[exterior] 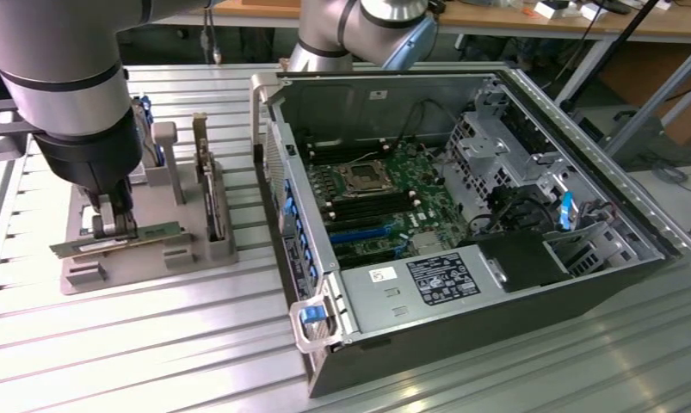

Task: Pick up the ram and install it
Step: 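Pick up the ram and move it above insertion slot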

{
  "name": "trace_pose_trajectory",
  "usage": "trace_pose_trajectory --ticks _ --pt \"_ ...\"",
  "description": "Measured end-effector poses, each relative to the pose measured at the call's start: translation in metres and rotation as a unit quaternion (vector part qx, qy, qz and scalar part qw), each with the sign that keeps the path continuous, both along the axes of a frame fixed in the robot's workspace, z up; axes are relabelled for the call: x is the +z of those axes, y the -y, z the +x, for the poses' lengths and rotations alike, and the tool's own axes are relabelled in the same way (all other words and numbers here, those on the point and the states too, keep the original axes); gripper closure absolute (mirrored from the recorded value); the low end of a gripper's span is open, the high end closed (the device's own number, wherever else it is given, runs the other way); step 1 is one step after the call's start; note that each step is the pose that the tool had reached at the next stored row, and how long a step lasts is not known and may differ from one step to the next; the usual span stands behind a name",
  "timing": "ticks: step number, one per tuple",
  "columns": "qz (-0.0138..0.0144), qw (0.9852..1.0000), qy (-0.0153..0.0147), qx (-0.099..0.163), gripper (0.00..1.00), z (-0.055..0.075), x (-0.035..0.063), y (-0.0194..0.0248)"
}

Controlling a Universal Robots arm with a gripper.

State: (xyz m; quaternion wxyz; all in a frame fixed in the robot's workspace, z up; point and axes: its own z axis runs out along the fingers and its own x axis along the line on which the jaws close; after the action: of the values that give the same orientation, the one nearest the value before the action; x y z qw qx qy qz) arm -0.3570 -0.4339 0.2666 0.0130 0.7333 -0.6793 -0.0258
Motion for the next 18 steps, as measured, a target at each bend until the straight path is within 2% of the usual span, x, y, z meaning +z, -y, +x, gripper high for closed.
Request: trace_pose_trajectory --ticks 18 --pt "0.0001 1.0 0.0001 0.0 0.87 0.0 0.0106 0.0"
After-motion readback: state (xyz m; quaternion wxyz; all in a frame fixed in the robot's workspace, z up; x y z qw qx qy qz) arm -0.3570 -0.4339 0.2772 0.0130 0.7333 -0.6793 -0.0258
